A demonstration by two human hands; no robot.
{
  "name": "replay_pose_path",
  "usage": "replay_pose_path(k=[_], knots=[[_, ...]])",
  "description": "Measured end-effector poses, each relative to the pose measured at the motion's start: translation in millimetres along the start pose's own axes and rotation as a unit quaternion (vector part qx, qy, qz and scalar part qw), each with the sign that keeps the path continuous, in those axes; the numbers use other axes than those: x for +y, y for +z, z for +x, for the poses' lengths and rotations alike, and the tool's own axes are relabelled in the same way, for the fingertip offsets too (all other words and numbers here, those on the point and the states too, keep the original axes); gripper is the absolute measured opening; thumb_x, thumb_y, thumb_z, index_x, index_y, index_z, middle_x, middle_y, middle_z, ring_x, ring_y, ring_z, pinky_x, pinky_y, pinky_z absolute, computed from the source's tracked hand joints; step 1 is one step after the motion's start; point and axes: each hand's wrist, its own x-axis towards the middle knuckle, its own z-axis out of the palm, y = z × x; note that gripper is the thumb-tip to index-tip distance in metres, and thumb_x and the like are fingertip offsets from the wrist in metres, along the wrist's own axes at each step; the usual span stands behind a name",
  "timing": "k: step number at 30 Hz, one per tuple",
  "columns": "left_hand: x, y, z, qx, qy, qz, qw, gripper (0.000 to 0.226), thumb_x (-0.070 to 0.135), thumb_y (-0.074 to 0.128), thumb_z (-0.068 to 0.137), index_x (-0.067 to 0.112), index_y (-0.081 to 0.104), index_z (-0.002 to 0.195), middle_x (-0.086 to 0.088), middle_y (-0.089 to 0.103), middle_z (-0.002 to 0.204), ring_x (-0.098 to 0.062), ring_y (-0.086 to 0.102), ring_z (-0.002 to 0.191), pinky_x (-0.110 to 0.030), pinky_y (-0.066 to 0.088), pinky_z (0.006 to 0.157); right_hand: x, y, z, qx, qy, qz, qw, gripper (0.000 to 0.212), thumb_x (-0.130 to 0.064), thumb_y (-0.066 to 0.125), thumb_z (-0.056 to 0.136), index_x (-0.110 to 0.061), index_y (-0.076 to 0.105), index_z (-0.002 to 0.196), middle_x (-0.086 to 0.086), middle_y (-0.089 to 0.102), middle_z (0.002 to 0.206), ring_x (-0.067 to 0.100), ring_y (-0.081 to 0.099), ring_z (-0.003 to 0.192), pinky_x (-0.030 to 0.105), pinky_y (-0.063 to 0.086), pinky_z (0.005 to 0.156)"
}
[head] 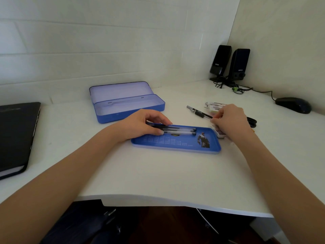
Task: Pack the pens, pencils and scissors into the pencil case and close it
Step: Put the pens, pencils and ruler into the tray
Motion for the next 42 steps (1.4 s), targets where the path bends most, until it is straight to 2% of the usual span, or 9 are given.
replay_pose_path(k=[7, 10, 13, 18, 24, 30, 34, 39, 42], knots=[[-2.9, 0.7, 0.0, 0.014, 0.015, 0.014, 1.0, 0.032, 0.012, 0.075, 0.076, 0.033, 0.067, 0.099, 0.013, 0.069, 0.109, -0.005, 0.06, 0.107, -0.02, 0.043, 0.096, 4.0, 2.4, 1.2, 0.024, -0.004, -0.007, 1.0, 0.016, -0.023, 0.067, 0.083, -0.008, 0.071, 0.086, 0.01, 0.07, 0.081, 0.026, 0.066, 0.077, 0.039, 0.057, 0.073], [-2.8, 1.5, 0.4, 0.015, 0.02, 0.009, 1.0, 0.037, 0.013, 0.078, 0.073, 0.04, 0.065, 0.095, 0.01, 0.069, 0.112, -0.007, 0.06, 0.108, -0.021, 0.043, 0.097, -6.8, -5.2, -10.0, 0.013, -0.097, 0.128, 0.987, 0.011, -0.022, 0.069, 0.083, -0.012, 0.07, 0.086, 0.001, 0.068, 0.078, 0.014, 0.063, 0.07, 0.02, 0.052, 0.063], [-3.7, -1.2, 0.9, 0.012, 0.011, 0.002, 1.0, 0.042, 0.01, 0.079, 0.071, 0.037, 0.065, 0.099, 0.011, 0.068, 0.113, -0.001, 0.059, 0.105, -0.015, 0.042, 0.094, -25.6, -18.2, -30.2, -0.089, -0.203, 0.213, 0.952, 0.01, -0.023, 0.075, 0.078, -0.014, 0.072, 0.081, -0.006, 0.069, 0.073, 0.0, 0.059, 0.063, 0.006, 0.047, 0.059], [-4.1, -15.6, -2.3, -0.041, -0.012, -0.058, 0.997, 0.038, -0.009, 0.063, 0.077, 0.024, 0.061, 0.096, 0.009, 0.065, 0.115, 0.001, 0.061, 0.101, -0.015, 0.047, 0.084, -33.9, -15.8, -51.1, -0.242, -0.296, 0.148, 0.912, 0.008, -0.019, 0.077, 0.076, -0.013, 0.073, 0.078, 0.002, 0.072, 0.076, 0.003, 0.058, 0.062, 0.014, 0.048, 0.062], [-6.4, -13.6, -0.2, -0.025, -0.019, -0.086, 0.996, 0.03, -0.008, 0.058, 0.083, 0.02, 0.06, 0.093, 0.002, 0.066, 0.115, -0.009, 0.06, 0.102, -0.018, 0.048, 0.087, -42.3, 8.5, -49.1, -0.21, -0.319, 0.147, 0.912, 0.008, -0.012, 0.073, 0.077, -0.017, 0.068, 0.074, -0.003, 0.058, 0.065, 0.002, 0.045, 0.055, 0.01, 0.037, 0.054], [1.9, -12.2, -4.1, -0.078, -0.046, -0.016, 0.996, 0.048, 0.037, 0.08, 0.06, 0.037, 0.061, 0.104, 0.012, 0.064, 0.115, -0.003, 0.059, 0.107, -0.022, 0.044, 0.094, -49.8, 25.9, -52.9, -0.161, -0.323, 0.136, 0.923, 0.012, -0.012, 0.07, 0.078, -0.02, 0.061, 0.079, -0.009, 0.047, 0.054, 0.002, 0.045, 0.049, 0.014, 0.033, 0.05], [2.9, -9.8, -5.4, -0.085, -0.031, 0.051, 0.995, 0.054, 0.022, 0.083, 0.068, 0.039, 0.058, 0.113, 0.018, 0.059, 0.115, 0.006, 0.053, 0.105, -0.008, 0.042, 0.088, -42.5, 15.7, -38.5, -0.092, -0.263, 0.185, 0.942, 0.013, -0.03, 0.072, 0.08, -0.022, 0.061, 0.081, -0.004, 0.056, 0.06, 0.003, 0.045, 0.048, 0.015, 0.038, 0.049], [3.6, -6.1, -5.8, -0.058, -0.025, 0.058, 0.996, 0.051, 0.026, 0.082, 0.068, 0.041, 0.059, 0.111, 0.018, 0.06, 0.115, 0.003, 0.053, 0.107, -0.011, 0.042, 0.087, 1.4, -8.1, 2.8, 0.101, -0.126, 0.007, 0.987, 0.023, -0.027, 0.054, 0.091, -0.023, 0.063, 0.112, 0.004, 0.065, 0.102, 0.02, 0.057, 0.094, 0.038, 0.044, 0.084], [4.8, -4.3, -7.0, -0.049, -0.023, 0.056, 0.997, 0.049, 0.026, 0.082, 0.068, 0.041, 0.06, 0.109, 0.021, 0.06, 0.109, 0.006, 0.055, 0.099, -0.006, 0.043, 0.081, 29.4, -5.7, 19.4, 0.047, -0.02, -0.092, 0.994, 0.049, -0.044, 0.047, 0.092, -0.034, 0.04, 0.139, 0.007, 0.049, 0.14, 0.031, 0.042, 0.127, 0.049, 0.029, 0.103]])
